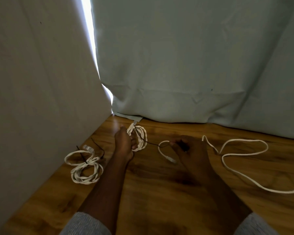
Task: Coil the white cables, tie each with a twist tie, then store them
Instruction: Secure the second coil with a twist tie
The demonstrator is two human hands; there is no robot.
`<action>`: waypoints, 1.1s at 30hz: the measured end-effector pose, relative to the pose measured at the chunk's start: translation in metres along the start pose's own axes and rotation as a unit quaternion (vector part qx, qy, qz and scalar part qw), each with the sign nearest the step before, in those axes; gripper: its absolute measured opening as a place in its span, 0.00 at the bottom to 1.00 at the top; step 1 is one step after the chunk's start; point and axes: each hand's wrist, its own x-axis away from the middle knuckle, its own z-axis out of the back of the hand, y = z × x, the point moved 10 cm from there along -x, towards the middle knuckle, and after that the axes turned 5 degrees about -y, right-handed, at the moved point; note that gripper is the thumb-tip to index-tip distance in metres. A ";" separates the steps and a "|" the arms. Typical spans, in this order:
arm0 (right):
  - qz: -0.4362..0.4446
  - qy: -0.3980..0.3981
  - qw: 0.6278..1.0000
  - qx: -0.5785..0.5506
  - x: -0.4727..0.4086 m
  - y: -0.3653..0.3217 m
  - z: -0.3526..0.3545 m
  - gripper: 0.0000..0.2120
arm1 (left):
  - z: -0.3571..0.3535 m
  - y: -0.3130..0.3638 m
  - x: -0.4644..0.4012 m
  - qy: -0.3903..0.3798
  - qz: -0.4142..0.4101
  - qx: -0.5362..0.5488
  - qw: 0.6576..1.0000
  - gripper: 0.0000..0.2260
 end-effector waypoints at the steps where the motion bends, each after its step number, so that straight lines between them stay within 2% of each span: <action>1: 0.001 -0.008 1.000 -0.007 0.001 -0.002 -0.001 0.04 | 0.002 0.002 -0.001 0.003 -0.004 0.000 1.000 0.21; 8: -0.020 -0.062 0.997 -0.035 0.003 -0.001 -0.006 0.08 | -0.001 0.003 -0.003 -0.035 -0.004 0.000 0.999 0.22; 14: -0.037 -0.098 0.994 -0.025 0.002 0.011 -0.013 0.03 | 0.000 0.003 -0.006 -0.038 -0.011 -0.019 0.999 0.18; 19: -0.029 -0.156 0.987 -0.009 0.006 0.011 -0.024 0.04 | 0.003 0.005 -0.004 -0.027 -0.012 -0.019 0.999 0.16; 24: -0.041 -0.123 0.991 -0.020 0.004 0.013 -0.019 0.03 | -0.003 0.008 -0.001 -0.040 -0.026 -0.052 0.998 0.14; 33: -0.065 -0.015 0.995 -0.076 0.000 0.011 0.004 0.04 | -0.041 0.015 0.025 -0.098 -0.093 -0.194 0.972 0.13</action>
